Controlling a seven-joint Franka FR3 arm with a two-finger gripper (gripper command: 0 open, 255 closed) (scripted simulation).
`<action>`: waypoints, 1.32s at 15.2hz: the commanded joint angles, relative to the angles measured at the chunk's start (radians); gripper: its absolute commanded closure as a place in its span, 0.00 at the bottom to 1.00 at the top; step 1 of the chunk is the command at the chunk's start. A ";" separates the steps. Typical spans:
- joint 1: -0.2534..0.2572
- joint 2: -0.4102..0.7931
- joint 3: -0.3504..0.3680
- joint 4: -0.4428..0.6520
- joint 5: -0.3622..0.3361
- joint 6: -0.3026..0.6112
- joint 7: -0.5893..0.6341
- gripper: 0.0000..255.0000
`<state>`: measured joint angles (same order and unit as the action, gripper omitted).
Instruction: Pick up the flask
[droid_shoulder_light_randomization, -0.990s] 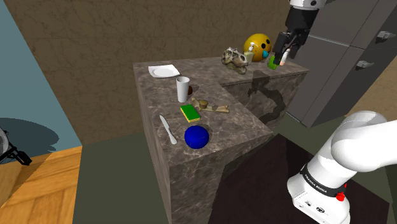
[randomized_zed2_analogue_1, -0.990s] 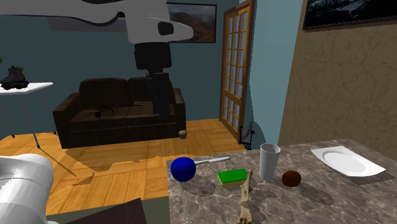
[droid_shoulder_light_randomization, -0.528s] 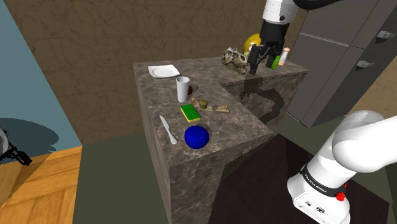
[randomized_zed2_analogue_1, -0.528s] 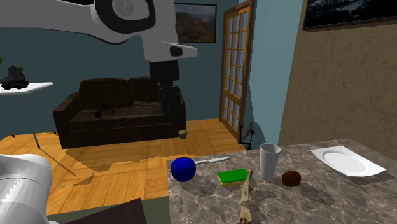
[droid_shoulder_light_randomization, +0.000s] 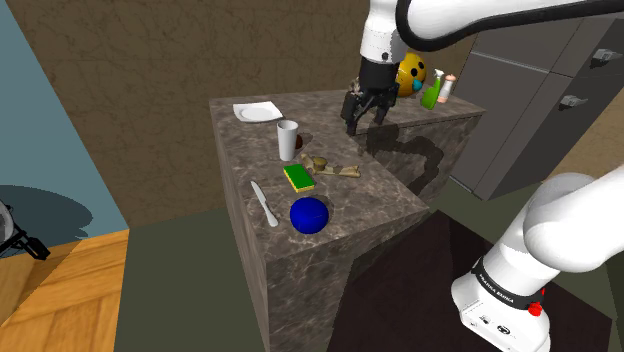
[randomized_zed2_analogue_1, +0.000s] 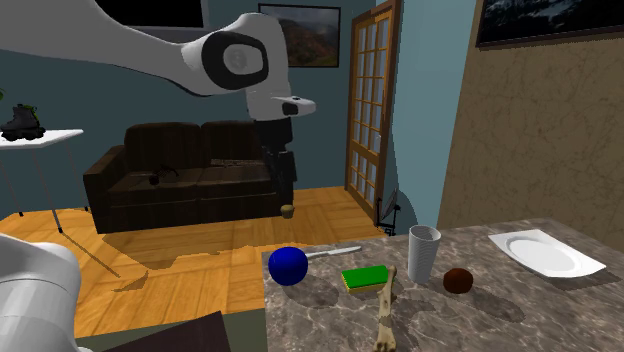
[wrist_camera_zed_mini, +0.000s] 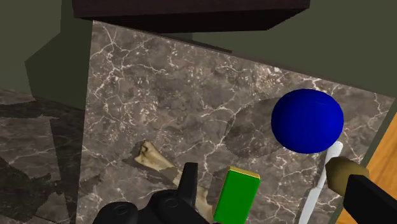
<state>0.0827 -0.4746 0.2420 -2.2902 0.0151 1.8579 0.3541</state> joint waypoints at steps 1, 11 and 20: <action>0.006 0.053 0.029 0.018 0.003 0.041 0.035 0.00; 0.019 0.284 0.126 0.097 -0.038 0.201 0.170 0.00; 0.019 0.308 0.130 0.055 -0.048 0.265 0.181 1.00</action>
<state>0.1011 -0.1684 0.3718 -2.2344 -0.0330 2.1223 0.5348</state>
